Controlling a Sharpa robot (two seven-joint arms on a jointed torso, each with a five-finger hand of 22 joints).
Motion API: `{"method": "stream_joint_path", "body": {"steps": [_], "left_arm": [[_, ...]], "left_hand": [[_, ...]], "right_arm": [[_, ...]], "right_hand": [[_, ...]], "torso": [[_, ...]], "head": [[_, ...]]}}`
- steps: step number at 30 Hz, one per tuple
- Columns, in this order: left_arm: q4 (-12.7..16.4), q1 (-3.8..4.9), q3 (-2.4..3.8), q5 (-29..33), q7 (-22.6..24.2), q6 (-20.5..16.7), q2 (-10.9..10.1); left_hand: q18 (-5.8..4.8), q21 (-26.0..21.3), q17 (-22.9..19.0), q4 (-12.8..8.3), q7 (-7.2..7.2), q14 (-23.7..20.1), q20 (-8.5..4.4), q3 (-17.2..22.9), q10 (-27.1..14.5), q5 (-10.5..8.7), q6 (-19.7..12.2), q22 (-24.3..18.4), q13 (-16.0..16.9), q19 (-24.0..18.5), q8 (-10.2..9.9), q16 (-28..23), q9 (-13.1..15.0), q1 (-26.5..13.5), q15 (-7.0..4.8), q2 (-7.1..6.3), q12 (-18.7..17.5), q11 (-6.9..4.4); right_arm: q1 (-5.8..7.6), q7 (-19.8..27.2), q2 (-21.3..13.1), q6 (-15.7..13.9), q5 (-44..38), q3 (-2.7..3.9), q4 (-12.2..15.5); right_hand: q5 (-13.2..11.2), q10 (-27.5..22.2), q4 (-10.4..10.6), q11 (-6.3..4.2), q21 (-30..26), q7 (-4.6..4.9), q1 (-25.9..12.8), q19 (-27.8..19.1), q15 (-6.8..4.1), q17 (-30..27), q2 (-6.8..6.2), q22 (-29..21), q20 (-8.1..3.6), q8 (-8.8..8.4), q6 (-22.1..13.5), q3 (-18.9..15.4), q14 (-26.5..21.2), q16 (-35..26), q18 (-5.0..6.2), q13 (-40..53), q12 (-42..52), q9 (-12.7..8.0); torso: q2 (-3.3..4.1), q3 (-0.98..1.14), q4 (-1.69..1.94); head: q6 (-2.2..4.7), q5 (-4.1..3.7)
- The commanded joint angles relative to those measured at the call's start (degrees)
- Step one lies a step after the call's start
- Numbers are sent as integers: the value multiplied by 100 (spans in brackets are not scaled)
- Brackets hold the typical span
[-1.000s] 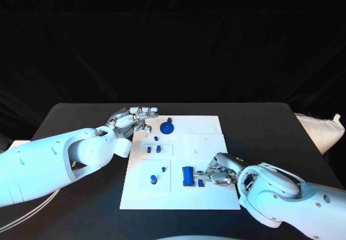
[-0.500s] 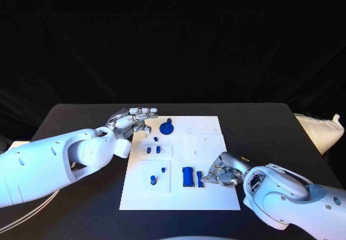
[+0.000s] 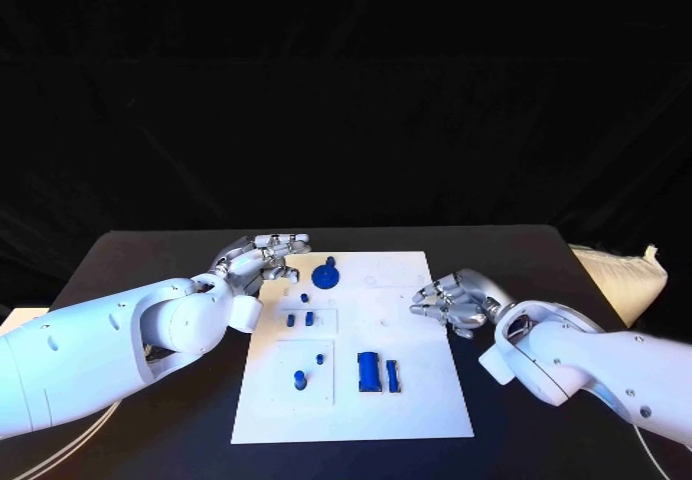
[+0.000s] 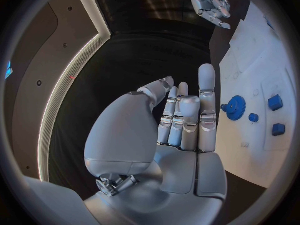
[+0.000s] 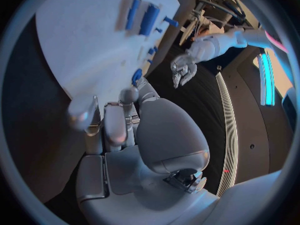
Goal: Assemble the parts on the task board
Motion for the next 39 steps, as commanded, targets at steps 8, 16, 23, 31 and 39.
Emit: {"method": "stream_joint_path", "body": {"steps": [8,16,23,31,39], "left_arm": [[-981,-27,23,380,399,-626,612],[-1584,-29,31,484,504,-627,977],[-1685,-29,33,497,584,-606,1039],[-1572,-55,42,365,453,-736,994],[-766,-228,136,-45,675,-1719,748]], "left_hand": [[19,-1320,-2048,64,6,-1417,244,-58,-16,-68,-100,-812,-66,-1709,-59,-3204,-11,-69,316,91,-157,113],[112,-2364,-2864,89,76,-1310,741,-102,-132,-66,-96,-1973,-69,-2435,-215,-4909,-9,-77,608,85,-714,269],[130,-2354,-3047,72,92,-1137,795,-159,-89,-56,-42,-2387,-68,-2443,-263,-5311,-8,-44,630,127,-861,288],[-250,-2721,-3610,228,-325,-3406,229,-1127,-2563,-367,-2388,-3475,-421,-4321,-674,-5816,-389,-3056,331,788,-1299,-55],[-409,-2721,-3610,228,-524,-4449,-30,-1566,-3686,-858,-3454,-3939,-421,-5185,-674,-6026,-389,-4420,-125,788,-1299,-582]], "right_arm": [[382,2233,933,589,3672,76,-1925],[427,2581,1424,1004,3884,124,-2717],[432,2671,1549,1145,3783,135,-2900],[424,2497,1528,724,3771,117,-2769],[358,2870,1357,-259,4159,11,-1841]], "right_hand": [[-196,-449,-88,405,-3262,225,645,-1246,436,-3216,-56,-2607,449,-41,-183,572,-1365,-4446,181,-3452,-2363,-574],[-230,-417,-113,499,-4496,279,551,-971,675,-4490,-240,-3710,705,-29,-134,1019,-1187,-5764,204,-5253,-2365,-1049],[-211,-329,-164,491,-4620,303,480,-635,620,-4730,-255,-3911,622,-26,-58,1151,-835,-5853,210,-5528,-2362,-1165],[-528,-2991,-645,219,-5014,-87,-2882,-3203,238,-5167,-89,-4482,242,-389,-2330,770,-3648,-6297,-166,-5888,-2730,-1486],[-1021,-4194,-645,-186,-5562,-267,-4386,-4391,238,-5337,-89,-4716,73,-389,-3367,605,-4945,-6297,-324,-5888,-2730,-1936]], "torso": [[-391,-75,-56],[-489,-19,-46],[-453,31,-39],[-533,66,19],[-626,138,91]], "head": [[448,-91],[554,-36],[597,11],[574,51],[555,117]]}}
